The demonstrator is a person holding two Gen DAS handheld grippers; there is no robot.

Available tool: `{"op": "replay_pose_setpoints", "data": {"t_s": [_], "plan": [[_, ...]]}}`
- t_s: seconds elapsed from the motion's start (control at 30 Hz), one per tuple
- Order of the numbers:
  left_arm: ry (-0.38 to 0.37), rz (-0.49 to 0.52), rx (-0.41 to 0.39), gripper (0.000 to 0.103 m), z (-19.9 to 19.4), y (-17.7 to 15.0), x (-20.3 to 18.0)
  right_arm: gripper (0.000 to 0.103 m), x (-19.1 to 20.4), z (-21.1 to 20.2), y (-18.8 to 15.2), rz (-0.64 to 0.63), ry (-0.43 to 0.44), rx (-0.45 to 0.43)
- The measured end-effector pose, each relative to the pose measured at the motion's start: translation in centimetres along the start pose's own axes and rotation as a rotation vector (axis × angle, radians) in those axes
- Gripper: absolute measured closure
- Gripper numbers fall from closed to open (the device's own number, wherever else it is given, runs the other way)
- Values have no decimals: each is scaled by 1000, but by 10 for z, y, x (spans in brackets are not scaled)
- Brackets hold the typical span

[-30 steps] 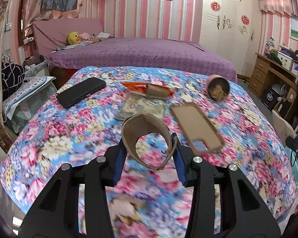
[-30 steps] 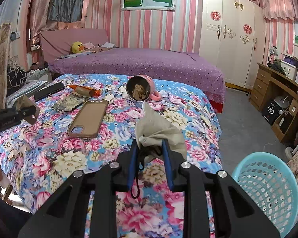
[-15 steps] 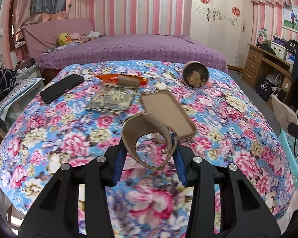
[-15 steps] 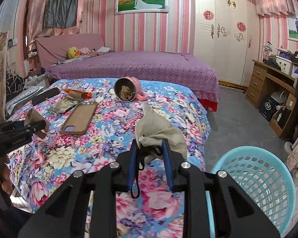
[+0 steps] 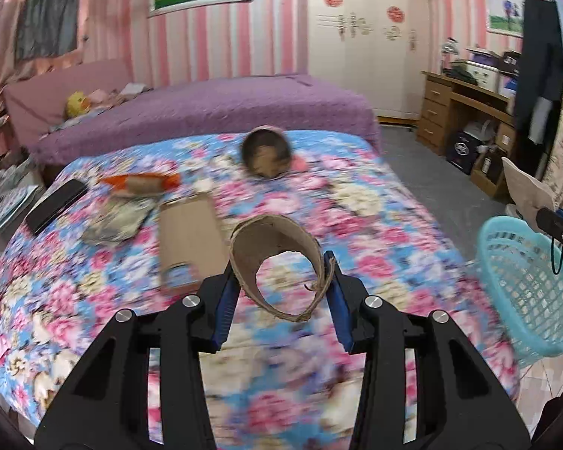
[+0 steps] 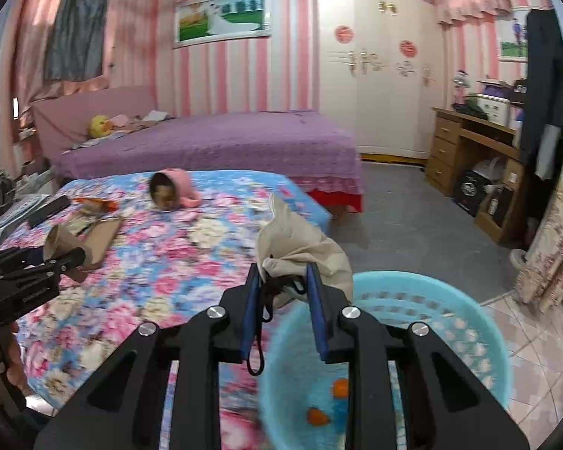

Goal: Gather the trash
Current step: 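Carry the cup and cloth to the blue basket and open both tools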

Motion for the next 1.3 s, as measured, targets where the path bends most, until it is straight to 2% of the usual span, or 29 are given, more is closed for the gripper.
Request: {"op": "replay_pose_setpoints", "data": {"t_s": [0.17, 0.27, 0.4, 0.53, 0.83, 0.93, 1.0, 1.07, 1.17, 1.3], "plan": [[-99, 57, -3, 61, -4, 6, -58, 78, -43, -7, -10, -2, -94, 32], [-146, 116, -16, 61, -10, 6, -97, 78, -67, -9, -18, 4, -124, 65], [-203, 147, -4, 61, -11, 2, -136, 78, -91, -8, -28, 14, -156, 103], [-265, 122, 46, 61, -5, 2, -160, 78, -109, -12, -34, 41, -171, 107], [-312, 150, 96, 59, 7, -1, -202, 78, -130, -18, -43, 81, -185, 107], [-349, 158, 107, 54, 7, 0, -209, 78, -136, -21, -45, 102, -187, 104], [-339, 177, 91, 48, 5, 0, -214, 78, -138, -22, -46, 111, -188, 103], [-335, 185, 84, 36, 5, 2, -214, 78, -140, -22, -47, 114, -189, 102], [-316, 176, 75, 26, 5, 5, -208, 78, -140, -22, -47, 112, -186, 103], [-283, 160, 59, 16, 6, 10, -194, 78, -137, -21, -47, 110, -183, 105]]}}
Point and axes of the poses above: each gripper's, at about its wrist camera, not at the fingertips, and z roughly the way its jaws point, x to its left, y to its top, the point moved 1 cm from there along z, roughly the way its jaws point, and after that the axes turned 5 degrees about y, right-handed, at the moved point
